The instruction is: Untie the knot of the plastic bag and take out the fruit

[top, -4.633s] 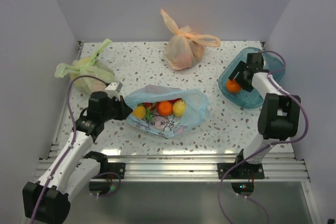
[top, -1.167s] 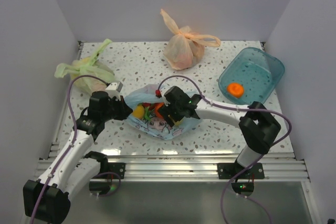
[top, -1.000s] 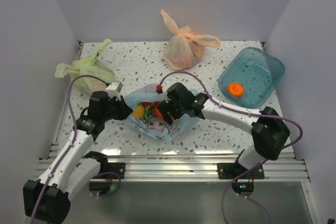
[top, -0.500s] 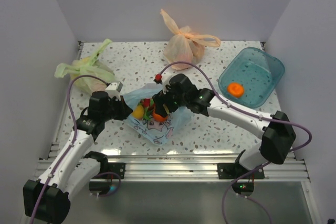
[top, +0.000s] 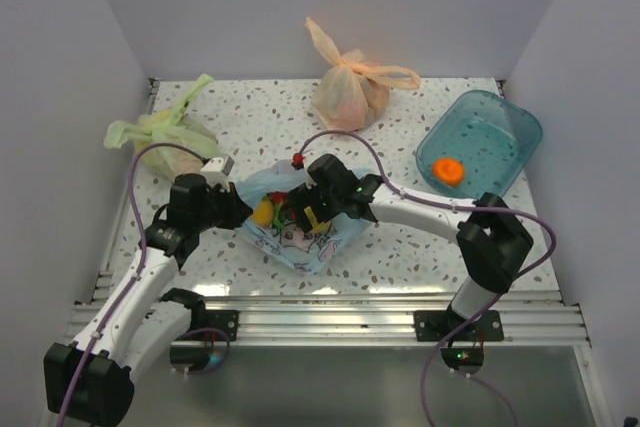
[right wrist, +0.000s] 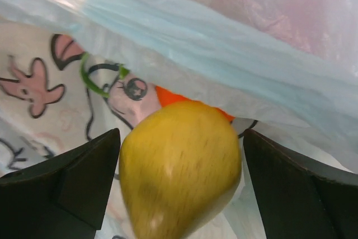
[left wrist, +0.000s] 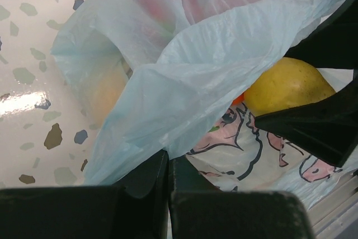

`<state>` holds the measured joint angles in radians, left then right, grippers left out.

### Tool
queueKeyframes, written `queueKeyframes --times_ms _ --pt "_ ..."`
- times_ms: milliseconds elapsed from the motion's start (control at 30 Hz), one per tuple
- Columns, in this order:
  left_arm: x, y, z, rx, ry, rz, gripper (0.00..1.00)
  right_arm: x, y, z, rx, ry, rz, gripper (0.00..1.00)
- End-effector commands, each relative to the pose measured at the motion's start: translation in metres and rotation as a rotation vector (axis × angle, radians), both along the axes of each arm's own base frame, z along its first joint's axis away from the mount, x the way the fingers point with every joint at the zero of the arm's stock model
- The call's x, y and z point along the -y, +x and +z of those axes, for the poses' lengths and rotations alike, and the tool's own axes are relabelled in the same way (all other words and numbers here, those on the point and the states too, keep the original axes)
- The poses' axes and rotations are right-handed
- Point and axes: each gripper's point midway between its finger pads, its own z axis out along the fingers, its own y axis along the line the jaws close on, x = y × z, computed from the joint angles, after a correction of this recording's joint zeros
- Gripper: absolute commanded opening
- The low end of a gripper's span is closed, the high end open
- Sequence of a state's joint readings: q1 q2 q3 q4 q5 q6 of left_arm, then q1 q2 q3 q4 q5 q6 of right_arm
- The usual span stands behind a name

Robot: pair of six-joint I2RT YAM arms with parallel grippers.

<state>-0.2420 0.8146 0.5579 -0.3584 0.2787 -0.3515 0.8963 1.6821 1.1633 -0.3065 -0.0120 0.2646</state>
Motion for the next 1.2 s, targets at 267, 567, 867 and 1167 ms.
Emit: queueKeyframes --times_ms 267,567,867,1167 --pt "-0.001 0.008 0.010 0.065 -0.003 0.002 0.02 0.054 -0.002 -0.034 -0.035 -0.181 -0.115 0.99" --pt "0.000 0.008 0.010 0.061 -0.005 -0.003 0.02 0.062 -0.008 -0.002 0.004 -0.172 -0.074 0.99" --pt "0.000 0.007 0.008 0.057 -0.003 -0.002 0.02 0.042 -0.004 0.017 0.046 -0.157 -0.043 0.98" --pt "-0.001 0.007 0.010 0.063 -0.003 0.001 0.02 0.042 -0.007 -0.019 -0.008 -0.227 -0.058 0.87"
